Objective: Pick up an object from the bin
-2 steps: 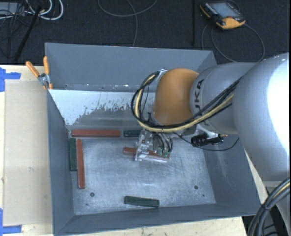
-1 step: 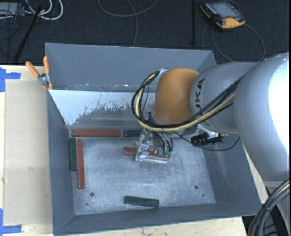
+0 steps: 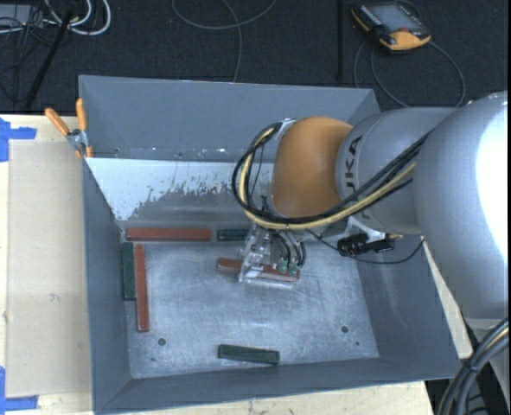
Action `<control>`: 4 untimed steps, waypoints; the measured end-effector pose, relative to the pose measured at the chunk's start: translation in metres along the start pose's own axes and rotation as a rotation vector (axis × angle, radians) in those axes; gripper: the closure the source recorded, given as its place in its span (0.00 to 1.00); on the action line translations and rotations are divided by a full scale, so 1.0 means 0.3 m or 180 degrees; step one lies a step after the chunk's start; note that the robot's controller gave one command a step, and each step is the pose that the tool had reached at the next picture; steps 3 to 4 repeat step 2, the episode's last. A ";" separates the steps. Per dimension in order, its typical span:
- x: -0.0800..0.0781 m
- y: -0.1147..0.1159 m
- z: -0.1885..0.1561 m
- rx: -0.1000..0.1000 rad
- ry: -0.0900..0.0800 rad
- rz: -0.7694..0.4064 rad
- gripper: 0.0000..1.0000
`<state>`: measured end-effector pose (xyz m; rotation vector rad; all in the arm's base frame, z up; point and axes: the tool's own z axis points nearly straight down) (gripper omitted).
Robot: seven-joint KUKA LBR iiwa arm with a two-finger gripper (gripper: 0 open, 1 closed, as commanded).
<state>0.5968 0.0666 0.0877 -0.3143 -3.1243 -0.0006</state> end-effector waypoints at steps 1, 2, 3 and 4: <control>-0.001 0.000 -0.025 -0.0001 -0.0002 0.0001 1.00; -0.002 0.000 -0.041 -0.0003 -0.0008 0.0001 1.00; -0.002 0.000 -0.041 -0.0003 -0.0008 0.0001 1.00; -0.002 0.000 -0.041 -0.0003 -0.0008 0.0001 1.00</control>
Offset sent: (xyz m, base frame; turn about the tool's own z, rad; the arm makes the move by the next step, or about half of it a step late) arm 0.0000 -0.0001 0.0195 0.0000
